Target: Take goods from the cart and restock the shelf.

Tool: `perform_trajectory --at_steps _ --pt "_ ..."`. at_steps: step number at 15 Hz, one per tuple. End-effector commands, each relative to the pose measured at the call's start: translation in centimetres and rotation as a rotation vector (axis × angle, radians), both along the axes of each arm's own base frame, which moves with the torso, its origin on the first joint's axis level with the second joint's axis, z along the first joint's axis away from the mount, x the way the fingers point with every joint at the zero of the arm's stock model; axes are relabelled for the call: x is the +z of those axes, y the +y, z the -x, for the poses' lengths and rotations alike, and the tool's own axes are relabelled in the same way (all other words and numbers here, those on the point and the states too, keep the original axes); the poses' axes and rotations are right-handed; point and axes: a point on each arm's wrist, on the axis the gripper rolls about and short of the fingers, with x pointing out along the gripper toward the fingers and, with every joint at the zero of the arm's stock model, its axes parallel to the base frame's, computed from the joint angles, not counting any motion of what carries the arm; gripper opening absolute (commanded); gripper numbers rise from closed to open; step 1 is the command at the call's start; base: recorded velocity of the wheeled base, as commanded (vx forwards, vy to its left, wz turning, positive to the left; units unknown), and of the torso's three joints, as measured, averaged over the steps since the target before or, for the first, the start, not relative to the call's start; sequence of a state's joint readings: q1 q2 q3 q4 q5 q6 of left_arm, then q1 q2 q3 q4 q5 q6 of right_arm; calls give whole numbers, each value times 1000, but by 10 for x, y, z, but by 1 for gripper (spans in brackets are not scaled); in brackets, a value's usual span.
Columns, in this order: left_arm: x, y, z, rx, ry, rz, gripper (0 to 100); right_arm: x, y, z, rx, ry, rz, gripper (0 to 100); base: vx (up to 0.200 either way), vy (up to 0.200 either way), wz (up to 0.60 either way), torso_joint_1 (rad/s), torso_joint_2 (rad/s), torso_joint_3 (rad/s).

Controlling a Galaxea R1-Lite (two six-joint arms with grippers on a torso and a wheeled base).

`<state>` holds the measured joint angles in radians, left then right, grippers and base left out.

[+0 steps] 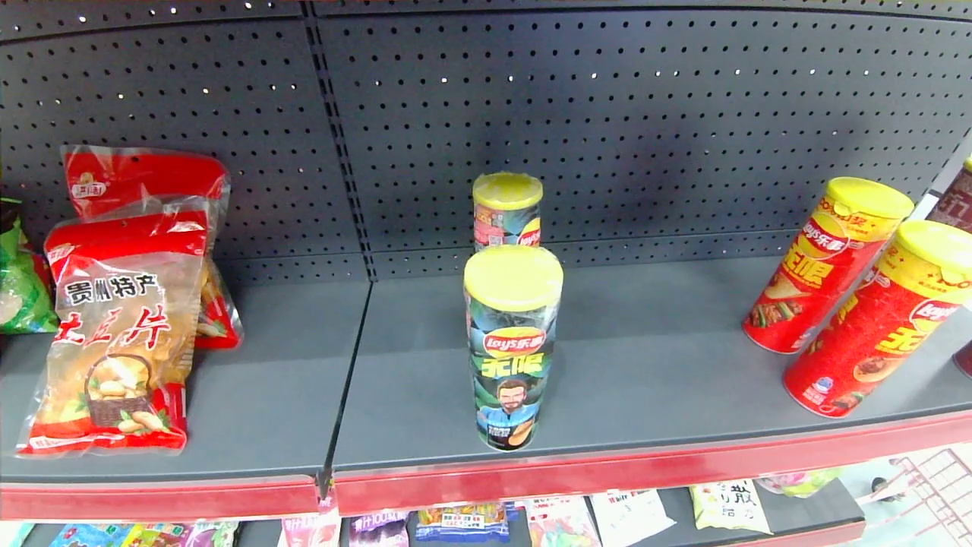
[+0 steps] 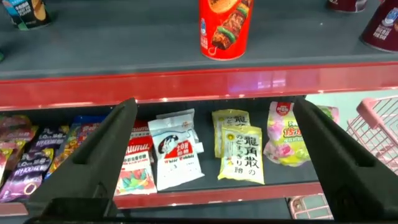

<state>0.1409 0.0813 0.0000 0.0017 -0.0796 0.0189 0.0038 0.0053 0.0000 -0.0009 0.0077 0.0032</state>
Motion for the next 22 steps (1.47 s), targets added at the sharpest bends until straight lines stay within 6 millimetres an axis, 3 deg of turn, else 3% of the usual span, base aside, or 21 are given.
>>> perform_trajectory --at_steps 1,6,22 --pt "0 0 0 0 6 1 100 0 0 0 1 -1 0 100 -200 0 0 22 2 -2" --pt "0 0 0 1 6 -3 100 0 0 0 -1 -1 2 100 0 0 0 0 0 0" --pt "0 0 0 2 4 0 100 0 0 0 -1 -1 2 100 0 -200 0 5 1 4"
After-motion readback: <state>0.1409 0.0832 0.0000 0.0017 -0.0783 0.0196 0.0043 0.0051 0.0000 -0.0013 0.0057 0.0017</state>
